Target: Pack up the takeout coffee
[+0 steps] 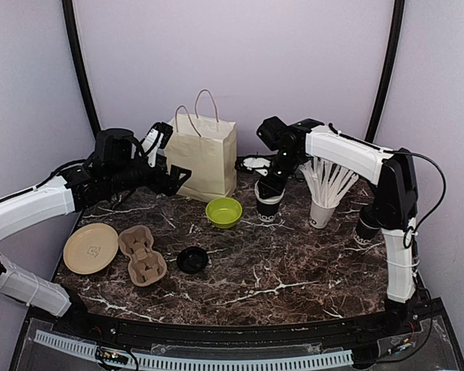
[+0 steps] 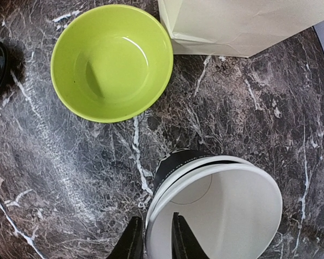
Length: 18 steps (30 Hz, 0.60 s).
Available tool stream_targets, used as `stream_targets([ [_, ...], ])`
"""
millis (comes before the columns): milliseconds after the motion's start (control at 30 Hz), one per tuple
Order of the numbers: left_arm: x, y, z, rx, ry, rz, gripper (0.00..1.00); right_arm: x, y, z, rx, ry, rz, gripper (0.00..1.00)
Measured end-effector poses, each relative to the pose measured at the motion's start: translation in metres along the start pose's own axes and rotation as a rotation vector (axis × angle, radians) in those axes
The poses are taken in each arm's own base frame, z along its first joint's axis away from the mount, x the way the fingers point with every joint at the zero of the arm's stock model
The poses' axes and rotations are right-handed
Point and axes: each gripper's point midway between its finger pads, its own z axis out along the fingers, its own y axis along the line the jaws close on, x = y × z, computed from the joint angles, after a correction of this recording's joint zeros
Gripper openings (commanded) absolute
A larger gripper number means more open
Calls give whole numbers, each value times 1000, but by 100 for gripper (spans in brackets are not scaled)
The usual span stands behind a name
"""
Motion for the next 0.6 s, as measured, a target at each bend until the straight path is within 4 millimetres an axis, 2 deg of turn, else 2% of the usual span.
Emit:
stream_targets([
  [267,0,0,0,0,0,0,95,0,0,0,-2,0,2,14],
  [467,0,-1,0,7,0,0,95,0,0,0,-2,0,4,9],
  [600,0,-4,0,22,-1,0,95,0,0,0,-1,1,6,14],
])
